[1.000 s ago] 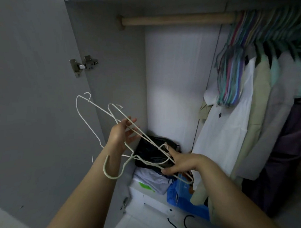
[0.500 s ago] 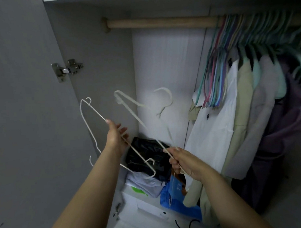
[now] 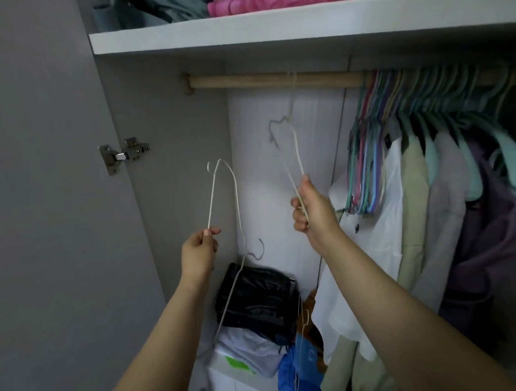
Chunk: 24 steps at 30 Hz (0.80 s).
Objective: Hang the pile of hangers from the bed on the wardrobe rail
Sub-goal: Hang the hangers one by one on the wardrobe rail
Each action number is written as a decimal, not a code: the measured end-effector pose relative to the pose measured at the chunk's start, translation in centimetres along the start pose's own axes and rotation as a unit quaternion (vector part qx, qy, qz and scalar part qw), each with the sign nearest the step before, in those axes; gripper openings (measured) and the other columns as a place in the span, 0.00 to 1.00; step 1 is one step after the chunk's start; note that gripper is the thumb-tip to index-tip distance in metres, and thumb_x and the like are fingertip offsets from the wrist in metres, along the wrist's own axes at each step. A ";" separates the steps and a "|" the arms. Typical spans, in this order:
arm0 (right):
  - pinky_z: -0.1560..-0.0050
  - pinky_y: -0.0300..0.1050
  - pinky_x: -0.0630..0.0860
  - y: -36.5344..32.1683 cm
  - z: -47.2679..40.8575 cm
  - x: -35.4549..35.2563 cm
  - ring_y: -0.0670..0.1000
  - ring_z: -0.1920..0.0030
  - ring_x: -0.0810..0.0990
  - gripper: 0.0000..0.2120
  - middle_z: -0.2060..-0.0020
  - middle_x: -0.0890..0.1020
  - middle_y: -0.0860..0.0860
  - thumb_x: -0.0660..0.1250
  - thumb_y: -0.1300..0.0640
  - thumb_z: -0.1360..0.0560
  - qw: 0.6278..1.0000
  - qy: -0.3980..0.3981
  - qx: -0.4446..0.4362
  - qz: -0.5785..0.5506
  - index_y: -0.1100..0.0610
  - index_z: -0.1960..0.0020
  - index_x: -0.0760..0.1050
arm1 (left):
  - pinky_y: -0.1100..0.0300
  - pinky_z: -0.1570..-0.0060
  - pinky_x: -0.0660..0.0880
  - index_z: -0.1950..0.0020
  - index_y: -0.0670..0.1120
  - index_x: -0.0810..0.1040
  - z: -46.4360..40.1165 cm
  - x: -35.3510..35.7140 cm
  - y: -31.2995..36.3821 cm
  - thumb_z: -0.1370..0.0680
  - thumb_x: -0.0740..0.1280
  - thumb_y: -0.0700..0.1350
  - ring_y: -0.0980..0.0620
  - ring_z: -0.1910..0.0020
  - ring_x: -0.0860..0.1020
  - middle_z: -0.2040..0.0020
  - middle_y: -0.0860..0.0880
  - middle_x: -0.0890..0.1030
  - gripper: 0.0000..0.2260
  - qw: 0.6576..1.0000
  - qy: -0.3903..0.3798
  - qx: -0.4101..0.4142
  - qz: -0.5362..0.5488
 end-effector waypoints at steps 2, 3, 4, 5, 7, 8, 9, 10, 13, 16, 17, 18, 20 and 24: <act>0.78 0.36 0.53 -2.4 -1.7 0.8 0.44 0.78 0.59 0.14 0.69 0.68 0.48 0.60 0.39 0.23 0.999 0.031 -0.014 -0.037 0.50 0.55 0.71 | 0.63 0.74 0.58 0.52 0.46 0.79 0.0 -0.3 1.0 0.16 0.56 0.42 0.54 0.76 0.61 0.70 0.49 0.70 0.13 0.999 0.009 0.031 -0.004; 0.79 0.35 0.53 -3.1 -2.6 1.1 0.43 0.78 0.59 0.15 0.70 0.68 0.48 0.60 0.38 0.24 0.997 0.040 -0.008 -0.058 0.50 0.54 0.71 | 0.63 0.74 0.58 0.52 0.47 0.79 0.0 -0.4 1.4 0.16 0.55 0.43 0.54 0.76 0.61 0.70 0.49 0.70 0.13 0.999 0.012 0.038 0.000; 0.79 0.35 0.53 -3.6 -3.4 1.4 0.43 0.79 0.59 0.16 0.70 0.68 0.48 0.61 0.37 0.24 0.996 0.050 -0.002 -0.072 0.51 0.53 0.70 | 0.64 0.75 0.57 0.52 0.47 0.78 0.1 -0.5 1.7 0.16 0.55 0.43 0.54 0.76 0.61 0.70 0.49 0.70 0.13 0.999 0.015 0.038 0.006; 0.79 0.34 0.53 -4.0 -4.1 1.4 0.43 0.79 0.59 0.17 0.70 0.68 0.48 0.61 0.36 0.25 0.995 0.062 -0.001 -0.075 0.51 0.53 0.71 | 0.65 0.77 0.57 0.52 0.47 0.78 0.0 -0.6 1.9 0.16 0.55 0.43 0.54 0.77 0.60 0.70 0.49 0.69 0.13 0.999 0.017 0.036 0.015; 0.79 0.34 0.53 -4.5 -5.2 1.1 0.44 0.79 0.58 0.18 0.70 0.67 0.48 0.61 0.37 0.25 0.994 0.083 0.003 -0.073 0.51 0.52 0.72 | 0.66 0.78 0.56 0.51 0.47 0.78 -0.2 -0.9 2.3 0.16 0.55 0.44 0.56 0.78 0.59 0.70 0.49 0.69 0.12 0.999 0.016 0.030 0.032; 0.79 0.34 0.52 -4.4 -5.5 0.9 0.44 0.79 0.58 0.18 0.70 0.67 0.48 0.61 0.37 0.25 0.993 0.087 0.014 -0.082 0.51 0.49 0.73 | 0.67 0.78 0.56 0.51 0.47 0.78 -0.3 -1.1 2.5 0.16 0.55 0.44 0.56 0.79 0.59 0.70 0.49 0.69 0.12 0.999 0.015 0.030 0.038; 0.79 0.33 0.52 -4.2 -5.7 0.5 0.44 0.78 0.57 0.19 0.71 0.66 0.48 0.61 0.37 0.25 0.991 0.089 0.026 -0.094 0.51 0.46 0.72 | 0.67 0.78 0.56 0.50 0.47 0.78 -0.5 -1.3 2.6 0.16 0.55 0.44 0.57 0.79 0.59 0.71 0.50 0.68 0.13 0.998 0.013 0.030 0.046; 0.79 0.33 0.52 -3.9 -6.0 0.2 0.45 0.78 0.57 0.19 0.71 0.66 0.48 0.61 0.38 0.25 0.990 0.090 0.035 -0.103 0.51 0.44 0.72 | 0.67 0.78 0.56 0.51 0.47 0.78 -0.6 -1.5 2.8 0.16 0.55 0.45 0.57 0.80 0.59 0.71 0.50 0.68 0.13 0.998 0.011 0.030 0.056; 0.80 0.34 0.52 -2.9 -5.7 -1.2 0.44 0.78 0.57 0.16 0.71 0.64 0.47 0.64 0.40 0.26 0.983 0.128 0.030 -0.125 0.53 0.49 0.72 | 0.68 0.77 0.54 0.54 0.47 0.75 -0.5 -1.8 3.0 0.15 0.54 0.44 0.58 0.80 0.57 0.74 0.52 0.65 0.13 0.995 0.002 0.020 0.098; 0.80 0.36 0.56 -2.5 -4.8 -2.8 0.43 0.78 0.60 0.13 0.71 0.65 0.46 0.65 0.41 0.25 0.972 0.190 -0.014 -0.138 0.51 0.56 0.73 | 0.68 0.77 0.53 0.55 0.47 0.73 -0.1 -2.1 2.8 0.15 0.53 0.44 0.58 0.79 0.56 0.74 0.52 0.63 0.13 0.992 -0.001 0.003 0.123; 0.77 0.36 0.61 -2.4 -4.5 -3.3 0.43 0.75 0.64 0.13 0.69 0.68 0.47 0.65 0.41 0.25 0.969 0.198 -0.025 -0.147 0.51 0.56 0.73 | 0.69 0.78 0.53 0.55 0.47 0.72 -0.1 -2.2 2.7 0.15 0.52 0.44 0.58 0.79 0.56 0.74 0.52 0.63 0.13 0.991 -0.003 -0.004 0.131; 0.72 0.37 0.68 -2.0 -4.2 -3.6 0.44 0.70 0.70 0.15 0.65 0.72 0.48 0.64 0.40 0.25 0.967 0.195 -0.029 -0.163 0.52 0.52 0.74 | 0.69 0.78 0.54 0.55 0.47 0.72 -0.1 -2.3 2.6 0.15 0.52 0.44 0.58 0.79 0.56 0.74 0.52 0.63 0.13 0.990 -0.004 -0.013 0.140; 0.49 0.46 0.76 -0.3 -3.7 -3.9 0.51 0.49 0.78 0.29 0.46 0.76 0.52 0.58 0.35 0.24 0.969 0.168 -0.003 -0.182 0.54 0.33 0.69 | 0.69 0.78 0.53 0.56 0.48 0.70 0.0 -2.3 2.5 0.15 0.51 0.44 0.58 0.79 0.56 0.73 0.52 0.62 0.13 0.986 -0.004 -0.033 0.166; 0.38 0.58 0.73 8.0 0.0 -2.1 0.58 0.38 0.76 0.46 0.33 0.73 0.57 0.46 0.26 0.29 0.982 0.036 0.179 -0.040 0.60 0.25 0.59 | 0.70 0.78 0.53 0.57 0.49 0.68 0.0 -1.6 2.5 0.15 0.50 0.44 0.58 0.79 0.57 0.73 0.52 0.63 0.13 0.970 0.008 -0.071 0.231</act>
Point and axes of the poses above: each hand's wrist, its own z-axis away from the middle knuckle, its own x-axis out of the palm, y = z × x, the point moved 5 cm from there along -z, towards the middle knuckle
